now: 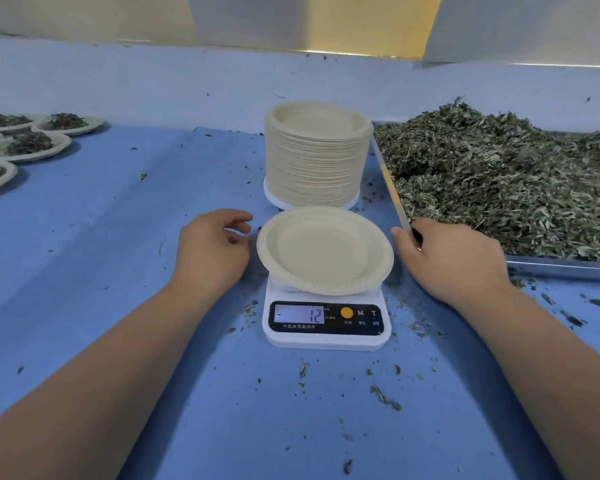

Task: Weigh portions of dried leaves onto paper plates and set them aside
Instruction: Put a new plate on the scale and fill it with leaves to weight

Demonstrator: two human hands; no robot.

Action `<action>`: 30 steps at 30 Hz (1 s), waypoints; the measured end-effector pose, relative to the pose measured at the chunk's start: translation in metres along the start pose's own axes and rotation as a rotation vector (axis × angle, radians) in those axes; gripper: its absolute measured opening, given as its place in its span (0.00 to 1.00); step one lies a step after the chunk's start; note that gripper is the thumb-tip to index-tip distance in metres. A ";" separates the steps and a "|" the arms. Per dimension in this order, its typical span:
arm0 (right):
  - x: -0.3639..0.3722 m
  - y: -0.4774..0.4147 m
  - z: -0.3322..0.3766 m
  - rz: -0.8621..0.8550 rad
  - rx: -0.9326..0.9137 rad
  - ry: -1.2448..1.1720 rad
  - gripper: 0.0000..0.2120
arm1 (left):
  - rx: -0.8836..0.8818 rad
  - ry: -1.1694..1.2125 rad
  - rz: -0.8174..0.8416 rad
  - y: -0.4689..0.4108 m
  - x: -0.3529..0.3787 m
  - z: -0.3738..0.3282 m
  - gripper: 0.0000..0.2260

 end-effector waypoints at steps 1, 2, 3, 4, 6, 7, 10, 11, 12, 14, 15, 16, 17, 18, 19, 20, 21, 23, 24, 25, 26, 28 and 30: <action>0.000 0.000 0.000 0.005 -0.001 -0.002 0.25 | -0.039 0.018 0.000 0.001 -0.001 0.004 0.15; 0.000 0.001 0.000 0.005 -0.003 -0.001 0.25 | -0.079 0.061 -0.007 0.002 -0.002 0.006 0.15; 0.000 0.001 0.000 0.001 -0.004 0.002 0.25 | -0.126 0.144 -0.024 0.003 -0.003 0.007 0.13; -0.001 0.002 -0.001 -0.008 -0.005 0.006 0.25 | -0.186 0.276 -0.051 0.004 -0.004 0.009 0.12; -0.002 0.001 -0.001 -0.026 -0.003 0.007 0.24 | -0.320 0.600 -0.093 0.009 0.000 0.012 0.11; -0.002 0.001 -0.002 -0.031 -0.001 0.006 0.23 | -0.368 0.717 -0.091 0.012 0.004 0.011 0.11; -0.002 0.000 -0.003 -0.037 0.001 0.006 0.22 | -0.390 0.770 -0.018 0.018 0.017 0.002 0.11; -0.002 0.000 -0.003 -0.043 -0.001 -0.003 0.21 | -0.383 0.750 -0.001 0.019 0.019 0.001 0.11; -0.003 0.000 -0.003 -0.050 -0.002 -0.018 0.20 | -0.384 0.735 0.008 0.019 0.021 0.000 0.11; -0.005 0.001 -0.003 -0.057 -0.001 -0.041 0.19 | -0.384 0.720 0.021 0.019 0.023 0.001 0.11; -0.006 0.001 -0.003 -0.059 -0.003 -0.045 0.19 | -0.380 0.704 0.026 0.019 0.023 0.001 0.11; -0.006 0.001 -0.002 -0.060 -0.002 -0.047 0.19 | -0.373 0.681 0.033 0.018 0.023 0.002 0.11; -0.007 0.001 -0.002 -0.059 0.001 -0.050 0.19 | -0.363 0.657 0.039 0.018 0.024 0.003 0.12; -0.007 0.001 -0.002 -0.060 0.004 -0.056 0.19 | -0.347 0.632 0.047 0.018 0.024 0.002 0.12; -0.008 0.001 -0.002 -0.063 0.004 -0.064 0.19 | -0.326 0.606 0.055 0.019 0.025 0.001 0.12; -0.009 0.001 -0.001 -0.066 0.003 -0.071 0.18 | -0.306 0.580 0.063 0.019 0.025 0.000 0.13; -0.009 0.001 -0.001 -0.070 0.000 -0.075 0.18 | -0.291 0.558 0.069 0.019 0.025 -0.002 0.14; -0.010 0.000 -0.001 -0.081 -0.002 -0.078 0.17 | -0.282 0.537 0.074 0.020 0.023 -0.004 0.16; -0.009 0.000 -0.001 -0.083 -0.001 -0.074 0.18 | -0.279 0.531 0.078 0.020 0.023 -0.004 0.16; -0.009 0.000 -0.001 -0.081 0.001 -0.070 0.18 | -0.276 0.525 0.084 0.020 0.023 -0.005 0.16; -0.008 0.001 -0.001 -0.080 0.004 -0.068 0.19 | -0.273 0.521 0.087 0.020 0.024 -0.006 0.16; -0.009 0.002 -0.002 -0.077 0.020 -0.068 0.21 | -0.272 0.512 0.090 0.020 0.024 -0.006 0.16; -0.008 0.004 -0.001 -0.054 0.023 -0.058 0.22 | -0.271 0.508 0.087 0.020 0.024 -0.005 0.16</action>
Point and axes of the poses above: each hand's wrist, its own y-axis away from the middle knuckle, its own x-axis out of the palm, z = x × y, the point moved 10 cm from there along -y, towards the middle knuckle, and after that the axes turned 1 degree about y, right-handed, at the moved point
